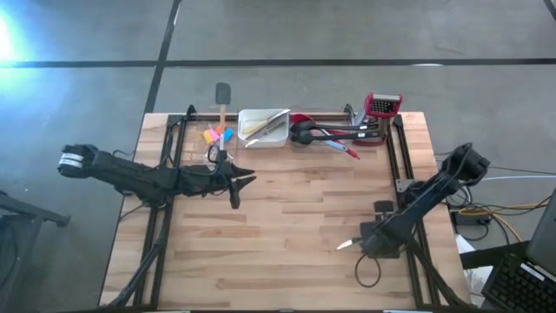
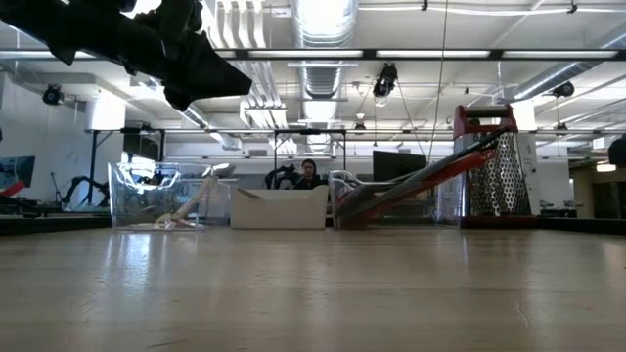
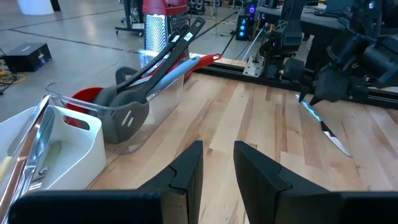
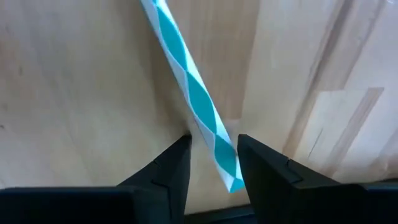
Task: Pick & Place Kitchen Items
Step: Put the white and blue knife into the white bin
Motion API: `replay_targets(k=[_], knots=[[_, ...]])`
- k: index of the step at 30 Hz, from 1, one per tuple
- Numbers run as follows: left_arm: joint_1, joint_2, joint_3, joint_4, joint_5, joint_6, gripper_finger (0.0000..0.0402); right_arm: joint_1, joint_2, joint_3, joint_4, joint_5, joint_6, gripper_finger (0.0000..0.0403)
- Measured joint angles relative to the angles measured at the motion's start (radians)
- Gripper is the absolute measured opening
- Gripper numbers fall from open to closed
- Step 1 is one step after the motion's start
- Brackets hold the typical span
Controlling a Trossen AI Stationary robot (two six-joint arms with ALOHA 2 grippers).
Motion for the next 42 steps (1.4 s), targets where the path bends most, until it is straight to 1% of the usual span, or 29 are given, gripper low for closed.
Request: replay_targets(k=[3,6,12,18,22,26,31,35,39,42], knots=[[0.000,0.000,0.000,0.000,0.000,0.002,0.0097,-0.015,0.018,0.014,0.009,-0.011,-0.042,0.0118],[0.000,0.000,0.000,0.000,0.000,0.007,0.0096,-0.025,0.016,0.027,0.027,-0.012,-0.056,0.0095],[0.000,0.000,0.000,-0.003,0.000,0.008,0.0095,-0.036,-0.009,0.029,0.056,-0.030,-0.017,0.0025],[0.000,0.000,0.000,-0.003,0.000,0.008,0.0096,-0.036,-0.050,0.029,0.136,-0.029,0.054,0.0021],[0.000,0.000,0.000,-0.004,0.000,0.007,0.0096,-0.035,-0.084,0.041,0.187,0.017,0.092,0.0020],[0.000,0.000,0.000,-0.005,0.000,0.007,0.0097,-0.035,-0.123,0.045,0.235,0.115,0.137,0.0020],[0.000,0.001,-0.001,-0.024,0.000,0.000,0.0094,-0.035,-0.169,0.034,0.302,0.279,0.184,0.0020],[0.000,0.017,-0.002,-0.027,0.000,-0.006,0.0096,-0.035,-0.197,0.023,0.366,0.409,0.185,0.0020],[0.000,0.044,-0.002,-0.023,0.000,-0.021,0.0096,-0.033,-0.219,0.018,0.425,0.586,0.182,0.0020],[0.000,0.066,-0.002,0.021,0.000,-0.022,0.0097,-0.033,-0.230,0.016,0.482,0.716,0.151,0.0020]])
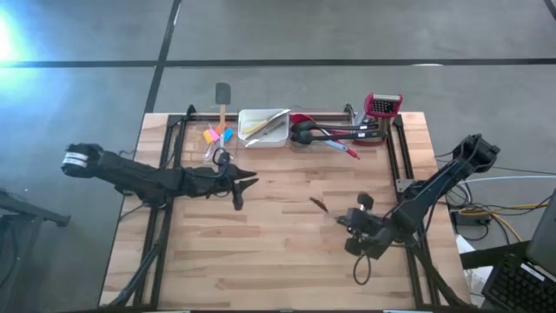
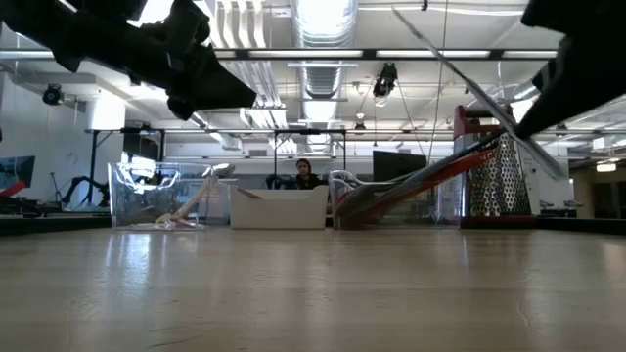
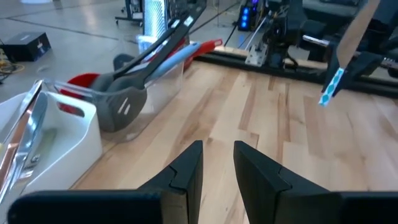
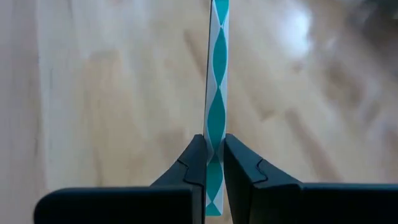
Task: Pick & Place Kitchen Items
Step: Put the white and blue knife into the white bin
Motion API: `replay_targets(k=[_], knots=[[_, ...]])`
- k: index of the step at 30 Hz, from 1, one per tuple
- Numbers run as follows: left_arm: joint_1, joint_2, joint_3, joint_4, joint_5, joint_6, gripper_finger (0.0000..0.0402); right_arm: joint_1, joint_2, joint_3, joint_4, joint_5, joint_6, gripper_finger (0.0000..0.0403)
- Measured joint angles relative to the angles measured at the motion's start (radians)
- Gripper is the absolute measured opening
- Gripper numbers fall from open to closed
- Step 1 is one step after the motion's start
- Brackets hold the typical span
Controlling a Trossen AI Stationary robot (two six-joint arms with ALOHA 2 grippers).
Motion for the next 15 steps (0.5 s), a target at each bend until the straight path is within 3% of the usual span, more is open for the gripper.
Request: replay_targets(k=[6,11,15], knots=[[0.000,0.076,0.000,0.153,0.019,0.006,0.0097,-0.002,-0.004,-0.003,0.101,0.203,-0.086,0.0020],[0.001,0.185,0.008,0.346,0.111,0.048,0.0097,-0.009,-0.004,-0.003,0.177,0.254,-0.129,0.0020],[0.001,0.262,0.082,0.364,0.159,0.119,0.0097,-0.018,-0.004,-0.004,0.232,0.300,-0.181,0.0020]])
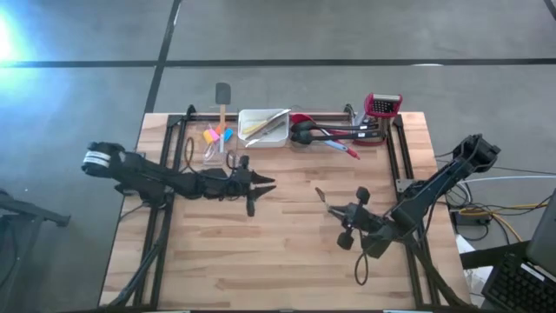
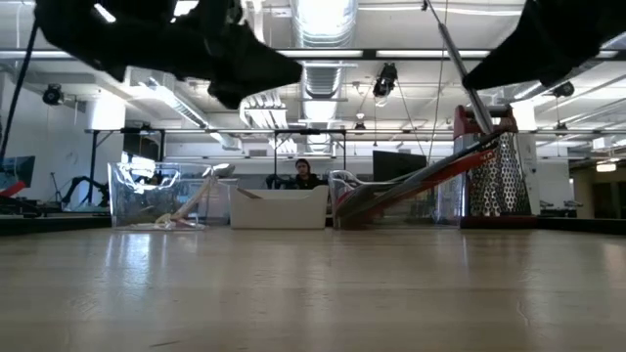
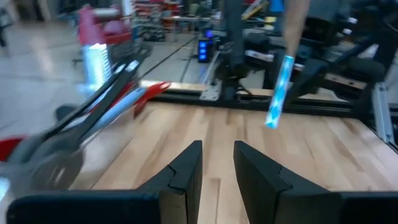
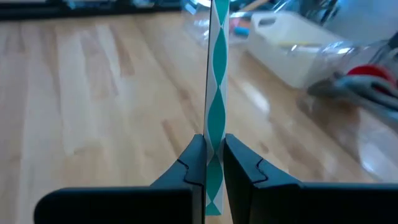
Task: Pick & Place Kitchen Items
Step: Put the white and blue knife into the white bin
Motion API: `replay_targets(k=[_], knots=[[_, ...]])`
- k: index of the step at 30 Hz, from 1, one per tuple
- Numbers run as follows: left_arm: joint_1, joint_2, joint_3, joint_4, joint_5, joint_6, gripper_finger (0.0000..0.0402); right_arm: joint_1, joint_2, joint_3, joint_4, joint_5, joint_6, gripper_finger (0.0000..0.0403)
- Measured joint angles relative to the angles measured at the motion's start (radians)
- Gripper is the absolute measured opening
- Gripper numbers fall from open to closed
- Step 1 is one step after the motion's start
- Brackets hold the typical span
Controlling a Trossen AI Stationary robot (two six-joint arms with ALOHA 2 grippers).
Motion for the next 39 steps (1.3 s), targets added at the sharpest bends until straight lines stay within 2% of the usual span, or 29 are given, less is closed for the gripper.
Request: replay_targets(k=[6,10,15,27,39], knots=[[0.000,0.110,0.173,-0.063,0.097,0.074,0.0118,-0.027,0.000,-0.001,0.090,0.046,-0.089,0.0020],[0.001,0.181,0.290,-0.142,0.111,0.111,0.0150,-0.047,0.000,-0.001,0.180,0.046,-0.178,0.0020],[0.001,0.256,0.384,-0.140,0.155,0.166,0.0176,-0.057,0.000,-0.001,0.290,-0.013,-0.295,0.0020],[0.003,0.381,0.508,-0.093,0.343,0.147,0.0179,-0.057,0.001,-0.001,0.347,-0.017,-0.357,0.0019],[0.004,0.456,0.622,-0.063,0.377,0.111,0.0176,-0.056,0.002,-0.001,0.364,-0.019,-0.383,0.0019]])
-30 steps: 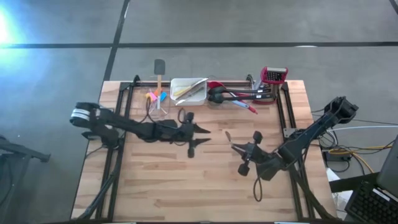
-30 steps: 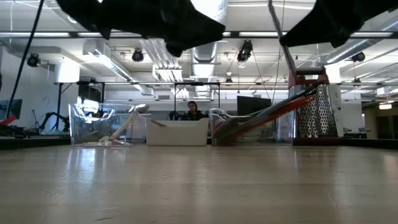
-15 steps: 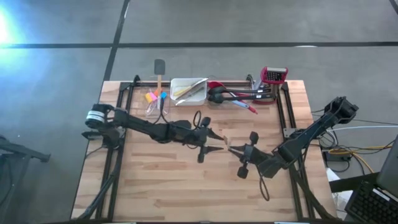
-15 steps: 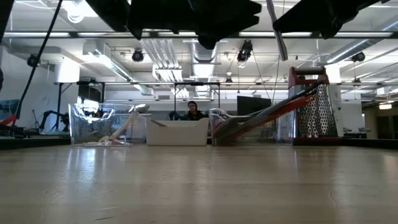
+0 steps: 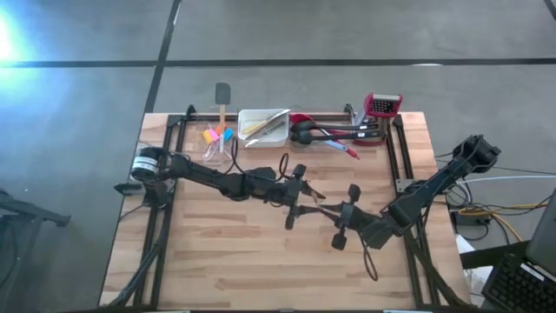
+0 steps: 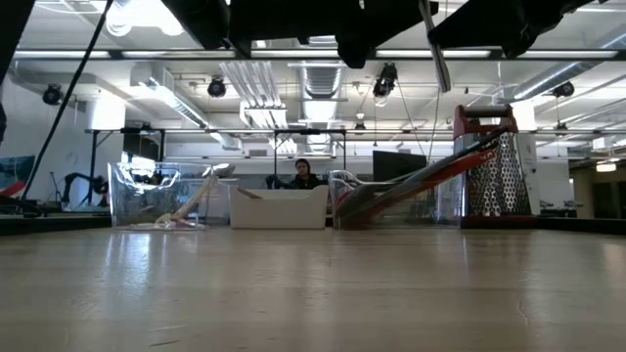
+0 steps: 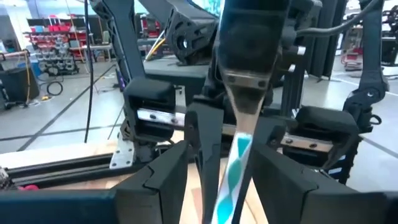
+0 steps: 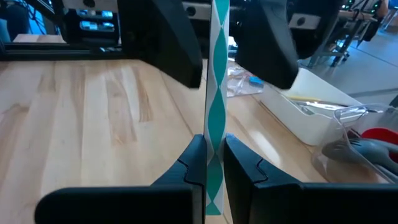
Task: Pick & Place Kitchen Items
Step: Put the white and blue knife into the white bin
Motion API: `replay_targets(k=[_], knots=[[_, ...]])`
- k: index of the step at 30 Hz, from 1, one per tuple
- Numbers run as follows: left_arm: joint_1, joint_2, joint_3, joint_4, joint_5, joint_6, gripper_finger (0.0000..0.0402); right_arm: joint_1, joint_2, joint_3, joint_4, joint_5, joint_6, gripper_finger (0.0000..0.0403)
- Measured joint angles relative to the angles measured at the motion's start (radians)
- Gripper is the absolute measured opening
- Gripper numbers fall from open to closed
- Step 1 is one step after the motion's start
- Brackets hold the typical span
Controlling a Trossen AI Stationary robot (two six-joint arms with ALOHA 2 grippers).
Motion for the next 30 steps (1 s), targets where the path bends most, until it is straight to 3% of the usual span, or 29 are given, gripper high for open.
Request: replay_targets(k=[5,11,19,25,30], knots=[[0.000,0.000,0.006,-0.006,0.000,0.004,0.0140,0.000,0.000,0.000,0.000,-0.001,-0.002,0.0019],[-0.001,-0.001,0.005,-0.009,0.003,0.011,0.0030,0.000,0.000,0.000,-0.003,-0.001,0.002,0.0019],[0.001,-0.007,0.005,-0.034,0.005,0.007,0.0029,0.000,0.000,0.000,-0.004,-0.004,0.022,0.0027],[0.033,-0.047,0.004,-0.184,-0.004,0.005,0.0029,0.002,-0.011,0.000,-0.002,-0.002,0.021,0.0097],[0.097,-0.119,0.003,-0.401,-0.101,0.067,0.0029,0.004,-0.010,0.000,-0.007,-0.003,0.022,0.0136]])
